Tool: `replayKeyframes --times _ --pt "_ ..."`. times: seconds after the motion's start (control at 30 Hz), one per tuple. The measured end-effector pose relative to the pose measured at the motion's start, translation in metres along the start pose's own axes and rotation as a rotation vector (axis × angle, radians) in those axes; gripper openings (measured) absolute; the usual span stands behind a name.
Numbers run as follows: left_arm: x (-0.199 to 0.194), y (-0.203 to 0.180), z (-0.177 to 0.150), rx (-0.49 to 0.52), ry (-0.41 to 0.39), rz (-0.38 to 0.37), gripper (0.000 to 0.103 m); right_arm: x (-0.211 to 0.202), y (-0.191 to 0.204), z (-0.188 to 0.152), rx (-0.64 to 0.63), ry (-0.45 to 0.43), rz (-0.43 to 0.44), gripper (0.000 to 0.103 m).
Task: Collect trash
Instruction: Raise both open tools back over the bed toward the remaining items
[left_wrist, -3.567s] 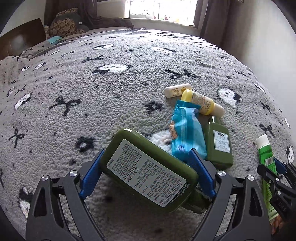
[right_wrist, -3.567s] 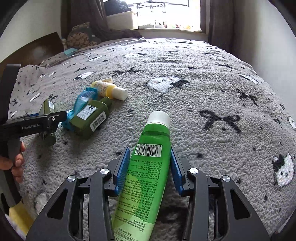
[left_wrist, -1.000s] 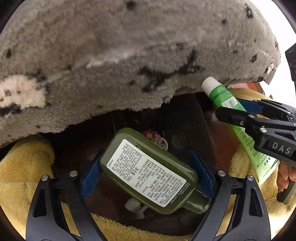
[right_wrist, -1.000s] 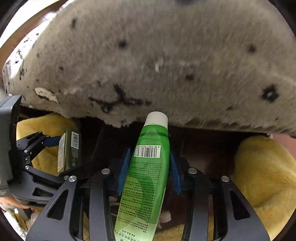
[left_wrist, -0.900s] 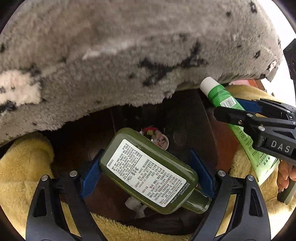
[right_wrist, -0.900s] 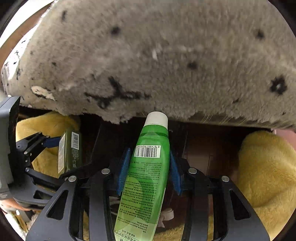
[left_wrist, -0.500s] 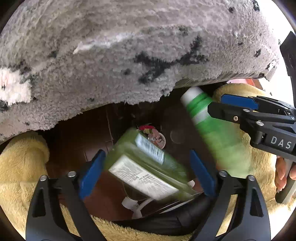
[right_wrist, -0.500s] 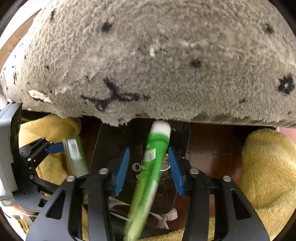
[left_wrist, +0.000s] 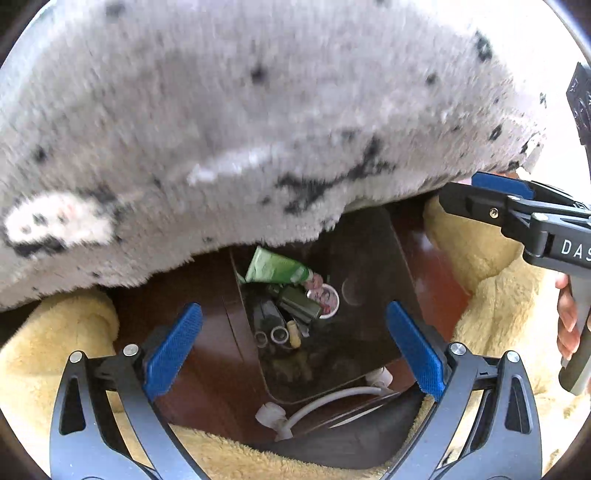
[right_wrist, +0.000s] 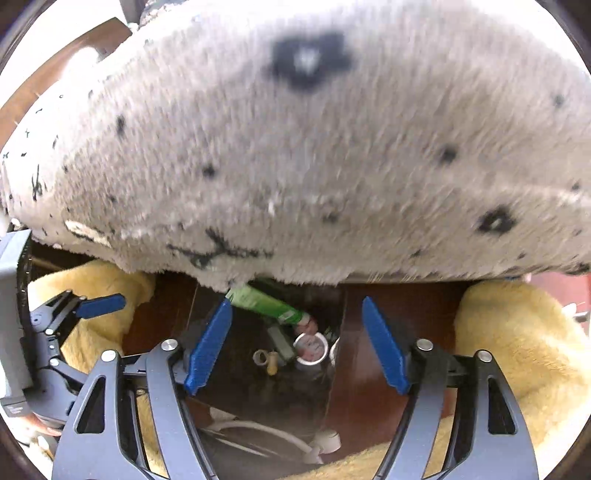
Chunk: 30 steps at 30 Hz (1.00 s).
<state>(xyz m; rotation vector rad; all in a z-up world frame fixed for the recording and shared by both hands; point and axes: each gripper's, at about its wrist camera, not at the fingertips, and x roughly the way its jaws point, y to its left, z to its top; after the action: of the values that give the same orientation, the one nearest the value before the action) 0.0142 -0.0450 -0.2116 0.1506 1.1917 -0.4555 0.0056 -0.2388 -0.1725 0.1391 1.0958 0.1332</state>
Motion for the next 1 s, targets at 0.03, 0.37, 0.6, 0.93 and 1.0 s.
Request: replayKeyframes --times 0.03,0.37,0.6,0.93,1.0 --pt "-0.006 0.003 0.0 0.002 -0.014 0.006 0.095 -0.007 -0.001 0.0 -0.006 -0.018 -0.009 0.083" --pt "-0.078 0.018 0.028 -0.014 -0.193 0.041 0.095 -0.074 0.0 0.034 -0.04 -0.23 -0.071 0.094" --pt "-0.116 0.031 0.056 -0.024 -0.29 0.081 0.095 -0.107 -0.002 0.068 -0.052 -0.331 -0.107 0.095" --pt "-0.137 0.05 0.103 -0.055 -0.375 0.123 0.095 -0.11 0.011 0.116 -0.095 -0.379 -0.134 0.095" --pt "-0.135 0.053 0.112 -0.057 -0.379 0.128 0.095 -0.106 0.012 0.126 -0.097 -0.37 -0.126 0.095"
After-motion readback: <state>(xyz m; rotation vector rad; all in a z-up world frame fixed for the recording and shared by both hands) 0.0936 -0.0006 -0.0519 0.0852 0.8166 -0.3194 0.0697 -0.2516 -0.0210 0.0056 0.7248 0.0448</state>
